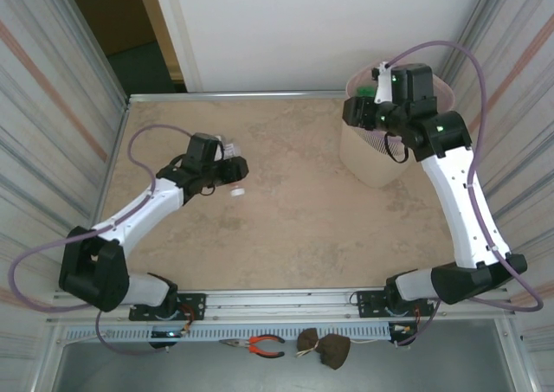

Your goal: Put the plastic bottles in the bin

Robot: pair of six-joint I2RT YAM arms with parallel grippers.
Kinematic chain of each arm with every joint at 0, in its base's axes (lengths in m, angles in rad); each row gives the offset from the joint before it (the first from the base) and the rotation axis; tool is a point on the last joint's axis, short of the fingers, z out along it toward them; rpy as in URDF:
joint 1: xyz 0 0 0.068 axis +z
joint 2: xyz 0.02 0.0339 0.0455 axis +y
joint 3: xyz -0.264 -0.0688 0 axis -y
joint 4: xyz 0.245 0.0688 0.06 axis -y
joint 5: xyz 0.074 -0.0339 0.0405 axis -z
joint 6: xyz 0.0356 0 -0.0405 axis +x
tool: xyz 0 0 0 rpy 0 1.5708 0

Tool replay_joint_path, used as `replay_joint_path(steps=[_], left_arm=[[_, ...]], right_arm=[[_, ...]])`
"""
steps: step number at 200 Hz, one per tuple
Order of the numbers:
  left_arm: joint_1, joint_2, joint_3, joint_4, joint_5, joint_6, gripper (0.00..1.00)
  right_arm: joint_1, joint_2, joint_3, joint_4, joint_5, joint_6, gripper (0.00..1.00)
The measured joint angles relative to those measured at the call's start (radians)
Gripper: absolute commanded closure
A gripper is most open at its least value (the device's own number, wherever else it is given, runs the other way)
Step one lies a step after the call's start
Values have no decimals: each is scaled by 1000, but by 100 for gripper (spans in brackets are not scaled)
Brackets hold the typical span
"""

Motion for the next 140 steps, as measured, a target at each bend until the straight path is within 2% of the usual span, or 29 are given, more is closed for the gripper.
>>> replay_joint_path(steps=[65, 101, 140], left_arm=[[-35, -55, 21, 246, 306, 170, 43], [-89, -55, 73, 307, 388, 220, 42], [-105, -55, 94, 354, 450, 227, 42]], right_arm=[[201, -12, -65, 125, -76, 74, 27], [271, -2, -65, 174, -77, 97, 21], [308, 45, -65, 204, -80, 106, 20]])
